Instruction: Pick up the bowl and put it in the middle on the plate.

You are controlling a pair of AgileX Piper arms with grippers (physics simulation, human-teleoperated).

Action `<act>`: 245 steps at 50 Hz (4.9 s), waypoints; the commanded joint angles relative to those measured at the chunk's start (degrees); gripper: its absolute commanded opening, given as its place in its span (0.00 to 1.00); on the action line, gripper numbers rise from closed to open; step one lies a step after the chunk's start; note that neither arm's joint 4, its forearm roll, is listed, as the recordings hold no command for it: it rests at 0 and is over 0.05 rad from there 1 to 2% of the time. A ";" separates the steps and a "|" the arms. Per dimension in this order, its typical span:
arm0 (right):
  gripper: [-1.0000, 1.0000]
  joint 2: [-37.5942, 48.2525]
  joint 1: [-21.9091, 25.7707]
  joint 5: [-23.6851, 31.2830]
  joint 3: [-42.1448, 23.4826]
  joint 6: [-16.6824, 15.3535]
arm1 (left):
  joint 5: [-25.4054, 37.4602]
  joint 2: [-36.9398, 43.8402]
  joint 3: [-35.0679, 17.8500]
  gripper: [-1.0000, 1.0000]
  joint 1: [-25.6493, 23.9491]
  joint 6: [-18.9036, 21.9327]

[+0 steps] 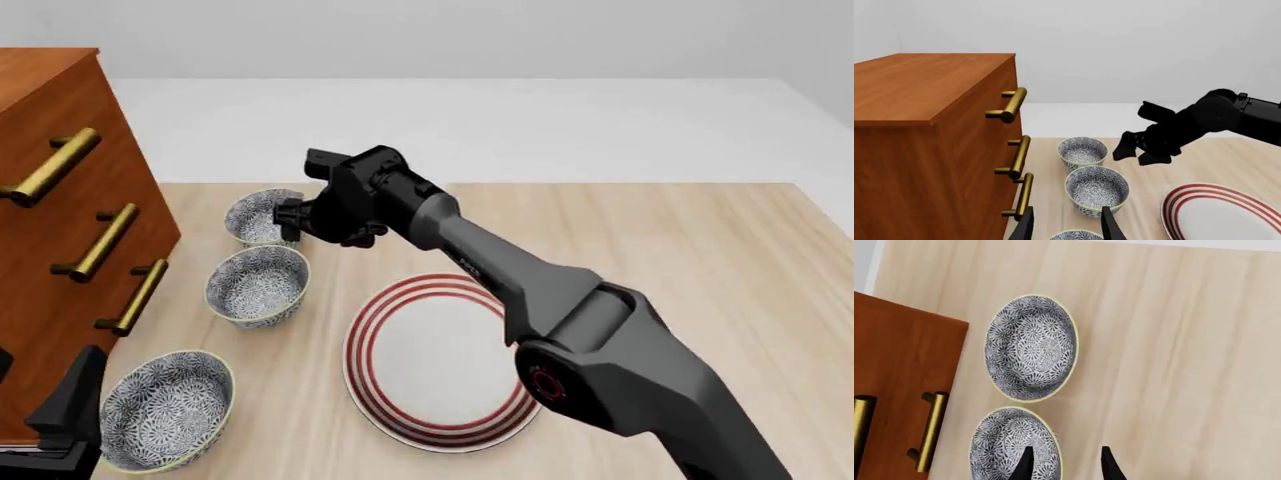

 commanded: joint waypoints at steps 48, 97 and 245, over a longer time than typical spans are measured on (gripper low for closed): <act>1.00 1.56 1.57 -4.23 7.34 0.48 | 0.00 0.00 0.00 1.00 0.00 0.00; 0.00 2.31 2.74 -3.83 7.43 -1.39 | 0.00 0.00 0.00 1.00 0.00 0.00; 0.00 -50.51 -12.16 -39.89 96.81 0.39 | 0.00 0.00 0.00 1.00 0.00 0.00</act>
